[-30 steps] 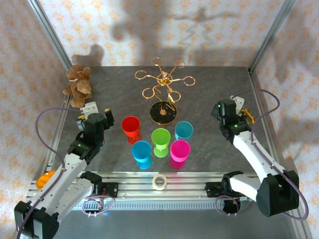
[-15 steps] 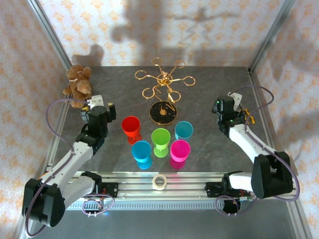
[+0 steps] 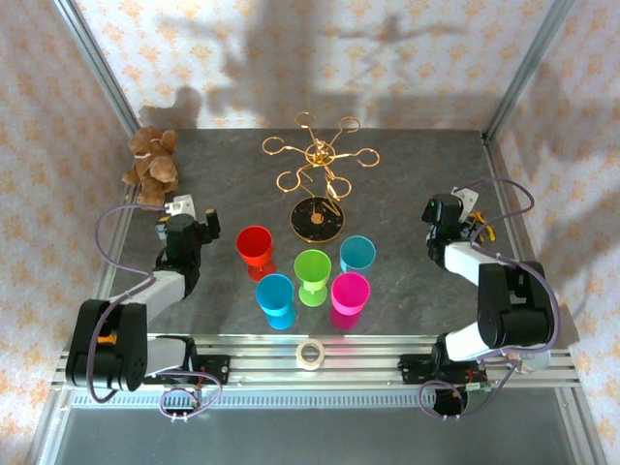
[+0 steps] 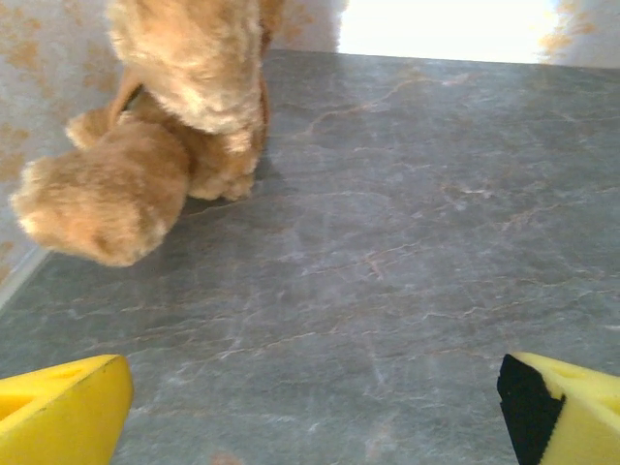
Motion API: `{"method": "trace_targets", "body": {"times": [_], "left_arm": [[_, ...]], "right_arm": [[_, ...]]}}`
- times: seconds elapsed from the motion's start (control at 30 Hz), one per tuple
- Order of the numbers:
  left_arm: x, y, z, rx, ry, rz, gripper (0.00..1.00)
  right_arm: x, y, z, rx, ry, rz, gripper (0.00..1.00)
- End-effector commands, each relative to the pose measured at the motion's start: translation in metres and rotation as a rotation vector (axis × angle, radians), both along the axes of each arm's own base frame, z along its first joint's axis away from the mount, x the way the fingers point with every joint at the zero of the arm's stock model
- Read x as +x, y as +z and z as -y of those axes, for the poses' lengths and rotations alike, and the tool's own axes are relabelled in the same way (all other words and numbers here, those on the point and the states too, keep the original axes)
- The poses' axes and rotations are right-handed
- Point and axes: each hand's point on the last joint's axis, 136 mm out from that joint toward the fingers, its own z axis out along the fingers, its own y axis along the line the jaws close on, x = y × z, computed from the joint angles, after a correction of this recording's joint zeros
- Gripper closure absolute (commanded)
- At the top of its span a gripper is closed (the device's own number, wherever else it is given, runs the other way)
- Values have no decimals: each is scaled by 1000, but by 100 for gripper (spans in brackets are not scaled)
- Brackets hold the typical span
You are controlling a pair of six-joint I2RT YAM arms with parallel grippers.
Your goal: Take the wine glass off the wine glass rack
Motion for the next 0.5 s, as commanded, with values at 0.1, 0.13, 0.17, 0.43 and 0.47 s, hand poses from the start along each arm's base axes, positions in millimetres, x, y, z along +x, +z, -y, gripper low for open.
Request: {"method": "trace_targets", "body": {"times": [0.1,0.13,0.17,0.43,0.47], "left_arm": [[15,-1,13,-9,-105,118,1],[16,-8,15,-9,-116,114,1],[17,-11,17,-8,-125,124,1],[30,-27,15,-12,-115,35,1],[30,-26,13,-12,-105,37,1]], "right_arm": [[18,-6,-21,29,142,33,0],[20,-7,-24,37,165,28,0],[20,-7,-26,40,179,28,0],[23,-9,-42,60,281,32,5],[23,-10,-42,61,281,30,5]]}}
